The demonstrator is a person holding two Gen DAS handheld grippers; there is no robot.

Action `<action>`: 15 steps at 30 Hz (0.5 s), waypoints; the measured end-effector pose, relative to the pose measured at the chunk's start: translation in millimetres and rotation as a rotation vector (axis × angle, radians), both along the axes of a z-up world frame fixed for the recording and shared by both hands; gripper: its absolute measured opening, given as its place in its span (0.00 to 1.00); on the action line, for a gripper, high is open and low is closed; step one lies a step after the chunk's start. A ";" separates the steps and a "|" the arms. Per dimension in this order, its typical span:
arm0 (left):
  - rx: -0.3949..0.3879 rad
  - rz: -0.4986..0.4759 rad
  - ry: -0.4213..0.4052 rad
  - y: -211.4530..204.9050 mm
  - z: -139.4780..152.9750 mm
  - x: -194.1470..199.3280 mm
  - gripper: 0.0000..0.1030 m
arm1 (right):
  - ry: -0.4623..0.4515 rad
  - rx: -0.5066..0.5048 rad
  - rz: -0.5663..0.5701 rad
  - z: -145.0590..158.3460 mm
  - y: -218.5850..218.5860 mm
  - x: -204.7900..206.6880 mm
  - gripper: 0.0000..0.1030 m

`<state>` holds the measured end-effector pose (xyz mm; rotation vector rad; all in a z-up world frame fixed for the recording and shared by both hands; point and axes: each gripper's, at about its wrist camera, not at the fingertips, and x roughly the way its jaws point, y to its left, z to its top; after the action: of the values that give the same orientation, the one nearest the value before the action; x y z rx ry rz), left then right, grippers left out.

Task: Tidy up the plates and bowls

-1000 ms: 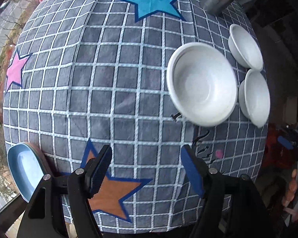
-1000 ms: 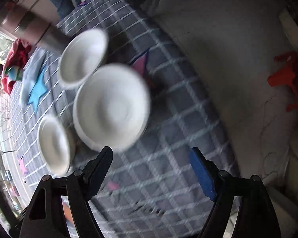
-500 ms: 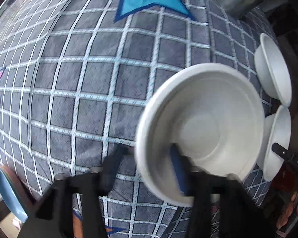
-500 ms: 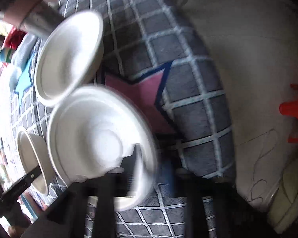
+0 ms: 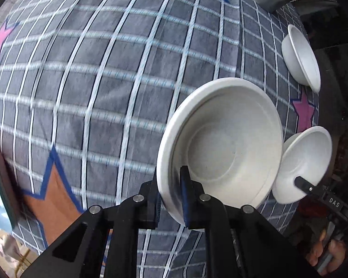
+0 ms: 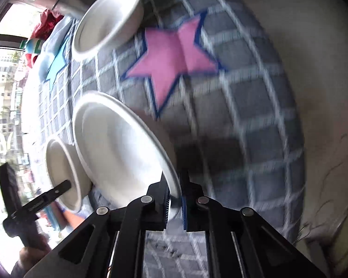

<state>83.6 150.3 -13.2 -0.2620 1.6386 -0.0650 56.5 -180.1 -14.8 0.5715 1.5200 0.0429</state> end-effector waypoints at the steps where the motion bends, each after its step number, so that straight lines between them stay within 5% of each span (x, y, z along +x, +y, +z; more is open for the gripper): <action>1: -0.007 0.001 0.014 3.9 -2.9 -13.1 0.16 | 0.014 0.015 0.014 -2.2 3.5 -9.5 0.09; 9: -0.038 0.048 0.099 30.7 -17.5 -75.2 0.20 | 0.179 0.160 0.105 -28.7 32.7 -72.2 0.16; 11: -0.051 0.046 0.104 33.5 -17.8 -81.7 0.27 | 0.195 0.192 0.120 -28.1 35.6 -75.0 0.70; 12: -0.053 0.042 0.101 32.3 -17.1 -84.8 0.38 | 0.176 0.172 0.135 -21.5 36.1 -73.9 0.80; 15: -0.082 0.042 0.071 48.0 -8.8 -87.2 0.73 | 0.087 0.141 0.159 4.2 32.8 -70.3 0.83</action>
<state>-3.6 198.3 -22.0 -0.3651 1.7019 -0.0916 -13.8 -147.3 -10.7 0.5690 1.6539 0.2522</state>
